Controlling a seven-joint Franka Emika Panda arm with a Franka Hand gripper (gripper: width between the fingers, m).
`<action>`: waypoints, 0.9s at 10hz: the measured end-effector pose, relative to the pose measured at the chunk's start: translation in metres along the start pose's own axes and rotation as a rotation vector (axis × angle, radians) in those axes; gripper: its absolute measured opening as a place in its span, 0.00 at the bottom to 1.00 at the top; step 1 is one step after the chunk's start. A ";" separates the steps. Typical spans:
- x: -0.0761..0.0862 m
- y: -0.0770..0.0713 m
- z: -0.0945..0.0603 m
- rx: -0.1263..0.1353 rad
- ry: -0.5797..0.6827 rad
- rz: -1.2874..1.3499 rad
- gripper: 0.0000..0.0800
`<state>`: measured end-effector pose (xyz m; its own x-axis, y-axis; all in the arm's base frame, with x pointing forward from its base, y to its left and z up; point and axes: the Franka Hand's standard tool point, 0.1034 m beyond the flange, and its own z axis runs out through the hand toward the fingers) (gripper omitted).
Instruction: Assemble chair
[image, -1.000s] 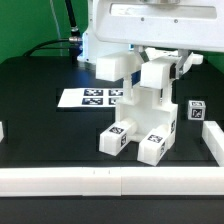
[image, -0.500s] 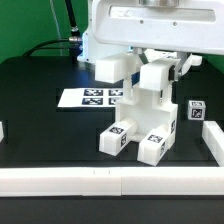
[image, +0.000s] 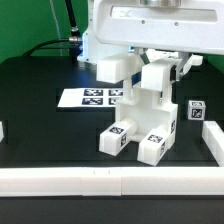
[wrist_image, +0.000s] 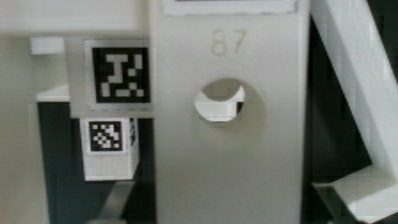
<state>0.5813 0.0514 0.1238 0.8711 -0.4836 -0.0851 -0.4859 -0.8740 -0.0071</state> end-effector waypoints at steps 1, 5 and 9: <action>-0.001 -0.002 0.000 0.001 0.000 -0.002 0.36; -0.002 -0.003 0.000 0.001 0.002 -0.004 0.36; -0.003 -0.003 0.001 0.004 0.006 0.009 0.36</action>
Offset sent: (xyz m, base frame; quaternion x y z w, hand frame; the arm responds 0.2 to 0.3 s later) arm 0.0000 0.0000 0.0000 0.0000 0.0000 0.0000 1.0000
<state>0.5798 0.0556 0.1229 0.8672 -0.4918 -0.0788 -0.4940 -0.8694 -0.0101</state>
